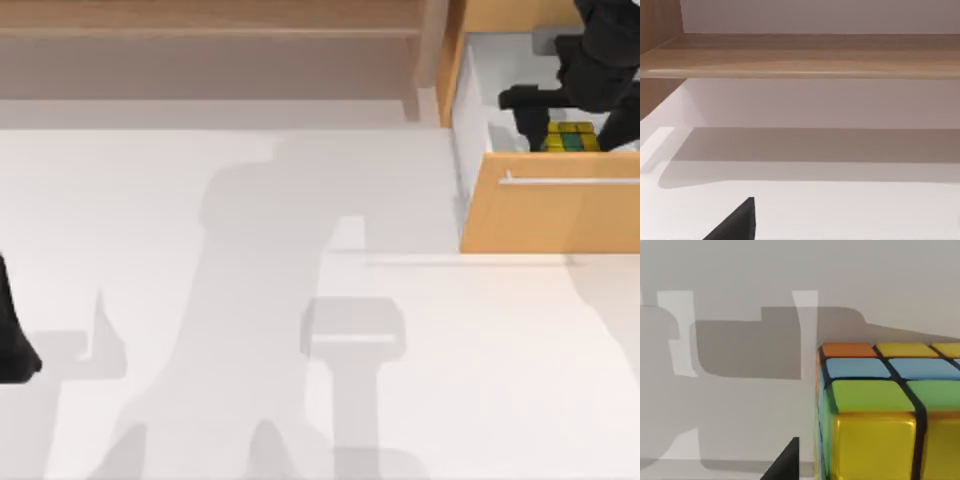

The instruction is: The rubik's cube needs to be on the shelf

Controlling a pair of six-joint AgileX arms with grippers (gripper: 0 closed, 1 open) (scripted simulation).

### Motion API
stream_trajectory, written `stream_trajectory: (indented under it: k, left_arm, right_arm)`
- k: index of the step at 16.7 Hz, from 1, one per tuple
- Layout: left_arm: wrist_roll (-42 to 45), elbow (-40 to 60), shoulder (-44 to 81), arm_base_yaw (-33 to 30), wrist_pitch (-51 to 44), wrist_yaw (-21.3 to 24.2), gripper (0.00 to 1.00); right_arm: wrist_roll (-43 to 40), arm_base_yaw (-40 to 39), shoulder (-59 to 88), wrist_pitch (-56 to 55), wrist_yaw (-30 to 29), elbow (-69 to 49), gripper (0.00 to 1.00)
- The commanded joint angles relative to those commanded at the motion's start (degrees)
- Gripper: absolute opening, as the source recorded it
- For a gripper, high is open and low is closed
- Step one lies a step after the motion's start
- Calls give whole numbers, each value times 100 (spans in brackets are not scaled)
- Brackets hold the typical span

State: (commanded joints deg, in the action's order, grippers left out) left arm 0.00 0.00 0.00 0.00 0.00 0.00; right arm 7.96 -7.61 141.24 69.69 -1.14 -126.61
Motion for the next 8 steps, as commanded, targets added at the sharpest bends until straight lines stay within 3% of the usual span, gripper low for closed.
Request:
stream_trajectory:
  k: [7, 8]
  left_arm:
    - [0, 0, 0, 0, 0, 0, 100]
    - [0, 0, 0, 0, 0, 0, 100]
  right_arm:
    - [0, 0, 0, 0, 0, 0, 2]
    - [0, 0, 0, 0, 0, 0, 0]
